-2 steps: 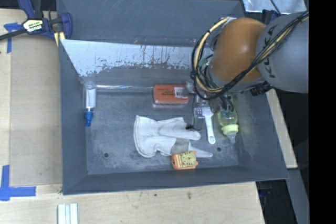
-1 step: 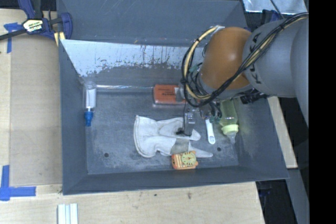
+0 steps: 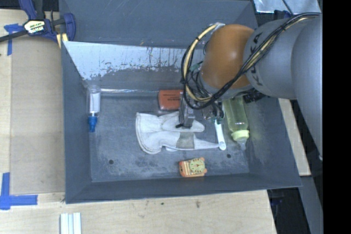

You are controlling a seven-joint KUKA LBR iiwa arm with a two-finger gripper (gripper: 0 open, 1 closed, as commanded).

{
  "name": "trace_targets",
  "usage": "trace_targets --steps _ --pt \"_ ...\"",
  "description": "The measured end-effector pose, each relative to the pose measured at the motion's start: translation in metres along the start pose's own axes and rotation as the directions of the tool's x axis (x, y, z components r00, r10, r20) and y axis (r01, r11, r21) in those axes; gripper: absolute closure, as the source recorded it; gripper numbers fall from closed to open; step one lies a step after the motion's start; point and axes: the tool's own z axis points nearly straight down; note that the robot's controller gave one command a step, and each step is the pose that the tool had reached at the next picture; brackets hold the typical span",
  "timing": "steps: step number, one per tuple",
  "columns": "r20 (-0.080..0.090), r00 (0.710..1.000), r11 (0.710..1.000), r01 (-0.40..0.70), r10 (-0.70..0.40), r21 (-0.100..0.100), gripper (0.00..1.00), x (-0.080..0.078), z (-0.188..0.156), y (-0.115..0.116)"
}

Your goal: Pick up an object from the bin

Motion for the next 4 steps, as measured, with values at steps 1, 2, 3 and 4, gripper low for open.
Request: trace_targets --steps 1,2,3,4 --pt "-0.009 1.0 1.0 0.001 -0.001 0.0 0.0 0.002 0.003 0.0" --pt "-0.009 1.0 1.0 0.001 -0.001 0.0 0.0 0.002 0.003 0.0" --pt "0.005 0.993 0.993 0.118 -0.118 0.0 1.0 0.04 0.0 -0.02" --pt "-0.005 0.993 0.993 0.119 -0.119 -0.001 0.0 0.043 0.003 -0.02"
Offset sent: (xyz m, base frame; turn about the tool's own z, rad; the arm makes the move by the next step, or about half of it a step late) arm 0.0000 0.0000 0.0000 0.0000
